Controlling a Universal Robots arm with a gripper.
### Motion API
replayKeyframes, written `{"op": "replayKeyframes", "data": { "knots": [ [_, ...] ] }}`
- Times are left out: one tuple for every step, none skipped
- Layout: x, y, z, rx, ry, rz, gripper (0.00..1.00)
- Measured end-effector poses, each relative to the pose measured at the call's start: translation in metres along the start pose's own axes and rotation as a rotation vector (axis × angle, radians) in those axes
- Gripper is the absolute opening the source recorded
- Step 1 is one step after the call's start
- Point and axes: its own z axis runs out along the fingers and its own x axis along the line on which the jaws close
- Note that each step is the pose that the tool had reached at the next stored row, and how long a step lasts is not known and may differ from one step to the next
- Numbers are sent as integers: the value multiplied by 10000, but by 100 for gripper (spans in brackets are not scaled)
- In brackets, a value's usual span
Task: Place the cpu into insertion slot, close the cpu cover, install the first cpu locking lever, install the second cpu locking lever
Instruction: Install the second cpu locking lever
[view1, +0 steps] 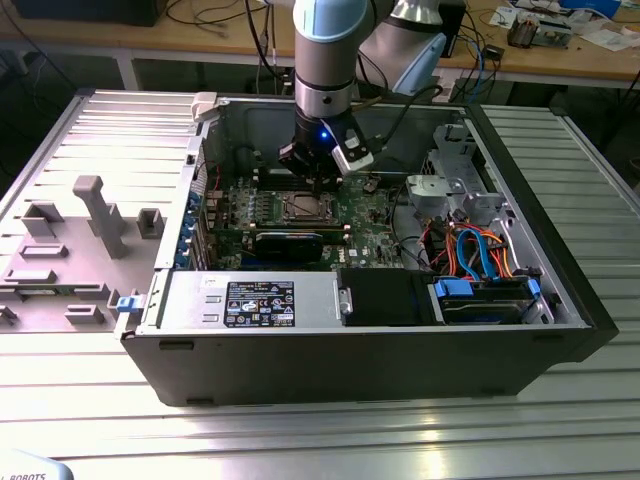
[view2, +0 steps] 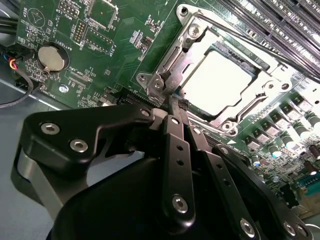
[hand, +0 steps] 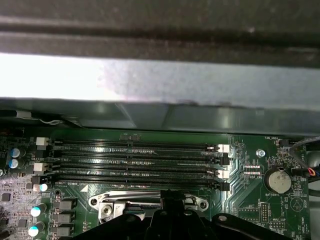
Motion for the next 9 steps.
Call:
{"op": "replayKeyframes", "data": {
  "knots": [
    [0, 0, 0, 0, 0, 0, 11],
    [0, -1, 0, 0, -1, 1, 11],
    [0, -1, 0, 0, 0, 0, 11],
    [0, -3, -1, 0, 0, -1, 11],
    [0, -7, -1, 0, 0, -1, 11],
    [0, -10, -1, 0, 0, -1, 11],
    [0, -16, -2, 0, 0, -1, 11],
    [1, -28, -4, 1, 0, -1, 11],
    [1, -37, -4, 0, -1, 0, 11]
  ]
}}
